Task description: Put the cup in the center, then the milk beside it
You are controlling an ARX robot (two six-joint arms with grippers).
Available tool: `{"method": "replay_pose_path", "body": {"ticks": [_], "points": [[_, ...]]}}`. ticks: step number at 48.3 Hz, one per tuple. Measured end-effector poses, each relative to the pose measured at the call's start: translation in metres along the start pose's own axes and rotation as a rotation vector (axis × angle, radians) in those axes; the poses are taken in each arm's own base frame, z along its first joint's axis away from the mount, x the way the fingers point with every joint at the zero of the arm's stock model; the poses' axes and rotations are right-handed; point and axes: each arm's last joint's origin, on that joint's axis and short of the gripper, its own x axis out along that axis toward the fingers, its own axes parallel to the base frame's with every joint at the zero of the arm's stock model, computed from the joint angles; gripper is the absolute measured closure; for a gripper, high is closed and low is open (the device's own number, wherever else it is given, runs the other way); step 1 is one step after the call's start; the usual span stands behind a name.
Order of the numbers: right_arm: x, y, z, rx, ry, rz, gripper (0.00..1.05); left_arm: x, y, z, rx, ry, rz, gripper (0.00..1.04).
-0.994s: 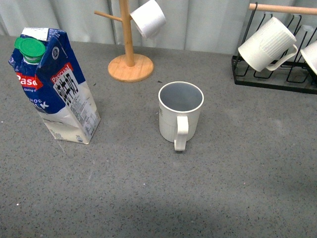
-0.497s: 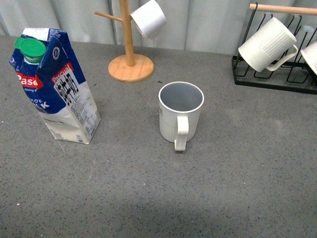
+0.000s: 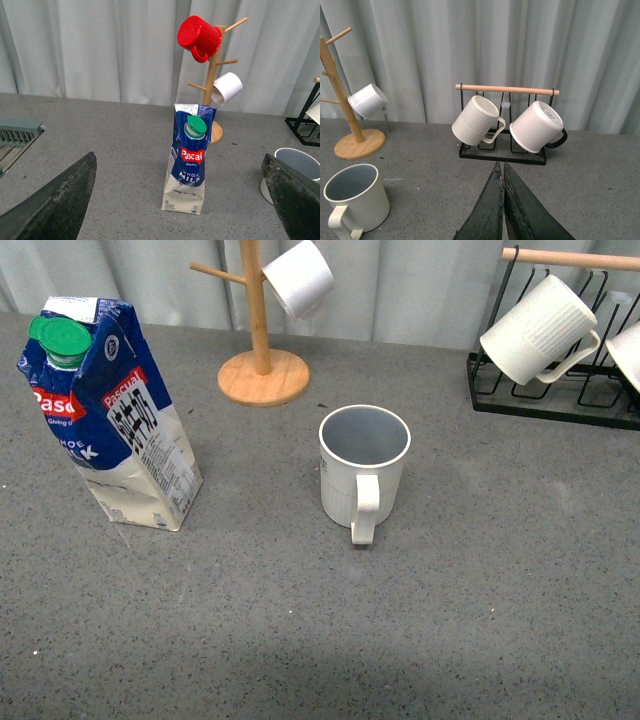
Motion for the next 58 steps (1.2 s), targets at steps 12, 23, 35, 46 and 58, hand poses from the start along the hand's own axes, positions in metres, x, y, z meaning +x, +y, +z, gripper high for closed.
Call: {"method": "replay_pose_path", "body": {"ticks": [12,23,35,46,58], "points": [[-0.007,0.0,0.0,0.0,-0.002,0.0,1.04,0.0,0.0,0.0,0.0,0.0,0.0,0.07],[-0.011,0.0,0.0,0.0,-0.003,0.0,1.04,0.0,0.0,0.0,0.0,0.0,0.0,0.07],[-0.015,0.0,0.0,0.0,-0.001,0.0,1.04,0.0,0.0,0.0,0.0,0.0,0.0,0.07],[-0.024,0.0,-0.003,0.0,0.003,0.002,1.04,0.0,0.0,0.0,0.0,0.0,0.0,0.07],[-0.025,0.0,-0.003,-0.001,0.003,0.002,0.79,0.0,0.0,0.0,0.0,0.0,0.0,0.07]]}}
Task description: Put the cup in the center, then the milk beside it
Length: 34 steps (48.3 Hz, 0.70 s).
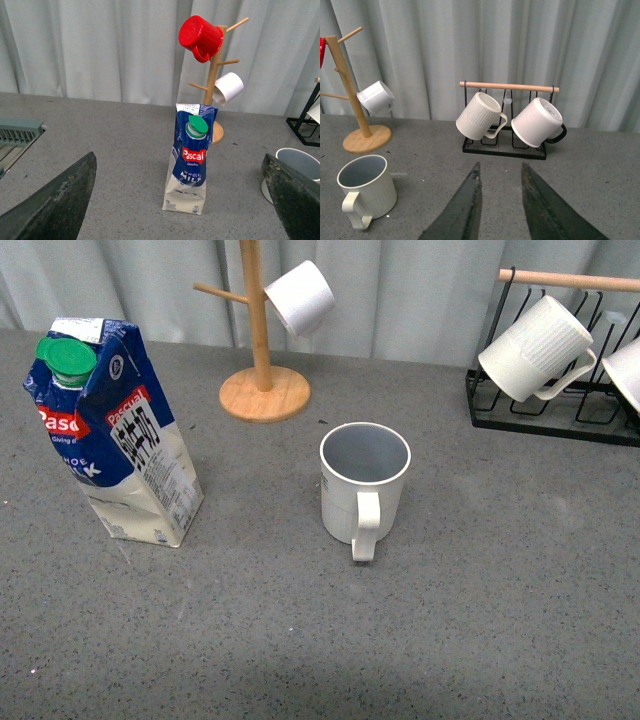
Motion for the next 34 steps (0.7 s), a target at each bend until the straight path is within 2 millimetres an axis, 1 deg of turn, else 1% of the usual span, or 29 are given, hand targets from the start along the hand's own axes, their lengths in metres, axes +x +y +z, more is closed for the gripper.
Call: {"method": "replay_pose_path", "body": {"ticks": [6,8,11,13,16,19,22,26,31,34], "points": [[0.0,0.0,0.0,0.0,0.0,0.0,0.52,0.0,0.0,0.0,0.0,0.0,0.0,0.07],[0.0,0.0,0.0,0.0,0.0,0.0,0.41,0.0,0.0,0.0,0.0,0.0,0.0,0.07],[0.0,0.0,0.0,0.0,0.0,0.0,0.29,0.0,0.0,0.0,0.0,0.0,0.0,0.07],[0.0,0.0,0.0,0.0,0.0,0.0,0.18,0.0,0.0,0.0,0.0,0.0,0.0,0.07],[0.0,0.0,0.0,0.0,0.0,0.0,0.08,0.0,0.0,0.0,0.0,0.0,0.0,0.07],[0.0,0.0,0.0,0.001,0.0,0.0,0.09,0.0,0.0,-0.001,-0.003,0.013,0.018,0.07],[0.0,0.0,0.0,0.001,0.0,0.0,0.1,0.002,0.001,-0.005,-0.003,0.089,0.101,0.07],[0.0,0.0,0.0,0.001,-0.001,-0.002,0.09,0.005,0.003,-0.009,-0.031,0.161,0.104,0.07],[0.0,0.0,0.0,0.001,0.0,0.0,0.09,0.016,0.01,-0.01,-0.09,0.219,0.099,0.07],[0.0,0.0,0.0,0.0,-0.001,0.0,0.09,0.028,0.014,-0.009,-0.117,0.227,0.081,0.07]]}}
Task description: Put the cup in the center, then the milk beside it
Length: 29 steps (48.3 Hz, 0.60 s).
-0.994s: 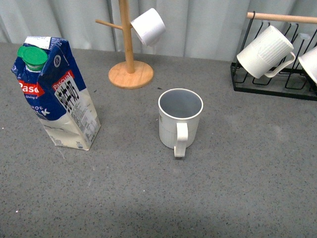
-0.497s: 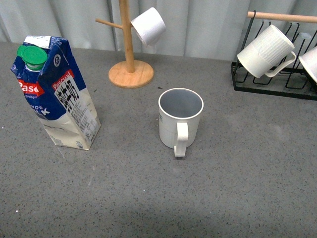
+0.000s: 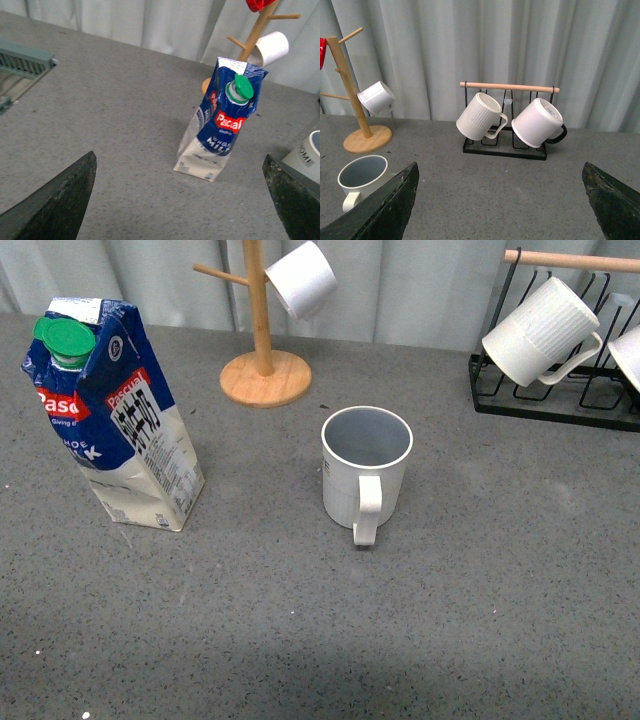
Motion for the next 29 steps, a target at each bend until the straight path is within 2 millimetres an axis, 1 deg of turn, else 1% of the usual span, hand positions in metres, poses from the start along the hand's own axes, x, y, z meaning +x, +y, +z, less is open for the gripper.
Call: {"method": "replay_pose_path", "body": {"ticks": [3,6,8,11,19,23,29], "points": [[0.0,0.0,0.0,0.0,0.0,0.0,0.09,0.017,0.001,0.006,-0.007,0.002,-0.023,0.07],[0.0,0.0,0.0,0.0,0.0,0.0,0.09,0.036,0.003,0.01,-0.015,0.007,-0.011,0.07],[0.0,0.0,0.0,0.0,0.0,-0.001,0.09,0.05,0.004,0.008,-0.019,0.028,-0.01,0.07],[0.0,0.0,0.0,0.0,0.0,0.0,0.09,0.064,0.004,-0.001,-0.017,0.081,-0.021,0.07],[0.0,0.0,0.0,0.0,0.0,0.0,0.09,0.081,-0.001,-0.024,-0.013,0.205,-0.048,0.07],[0.0,0.0,0.0,0.0,0.0,0.0,0.09,0.09,-0.002,-0.027,-0.001,0.215,-0.041,0.07],[0.0,0.0,0.0,0.0,0.0,0.0,0.09,0.099,-0.003,-0.029,0.011,0.223,-0.048,0.07]]}}
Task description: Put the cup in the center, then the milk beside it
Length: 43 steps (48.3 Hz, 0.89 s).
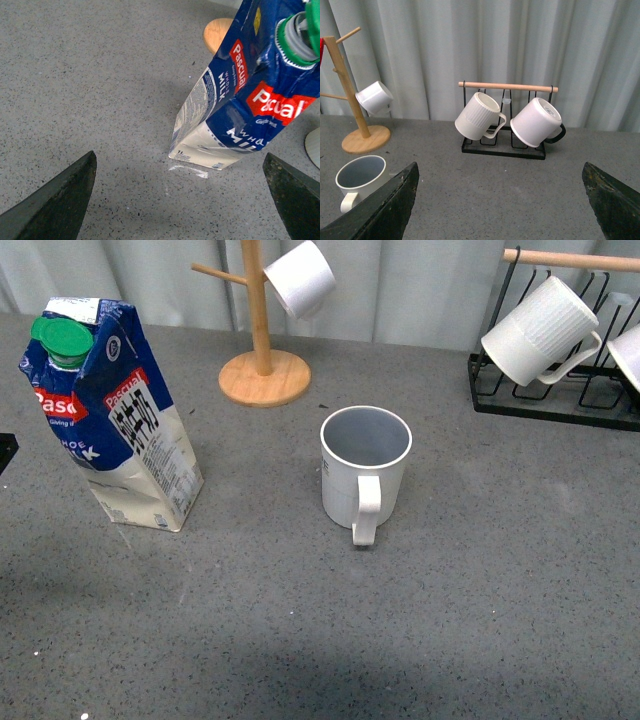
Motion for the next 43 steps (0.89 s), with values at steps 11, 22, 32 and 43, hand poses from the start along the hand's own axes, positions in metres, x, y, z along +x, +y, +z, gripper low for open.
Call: {"method": "replay_pose_path", "body": {"ticks": [11,22,32,43], "points": [[0.0,0.0,0.0,0.0,0.0,0.0,0.09,0.019,-0.003,-0.002,0.025,0.022,-0.038,0.07],[0.0,0.0,0.0,0.0,0.0,0.0,0.09,0.022,-0.012,0.0,0.065,0.013,-0.106,0.07],[0.0,0.0,0.0,0.0,0.0,0.0,0.09,0.024,-0.018,-0.004,0.095,0.041,-0.172,0.07],[0.0,0.0,0.0,0.0,0.0,0.0,0.09,0.037,-0.023,0.003,0.105,0.042,-0.189,0.07]]}}
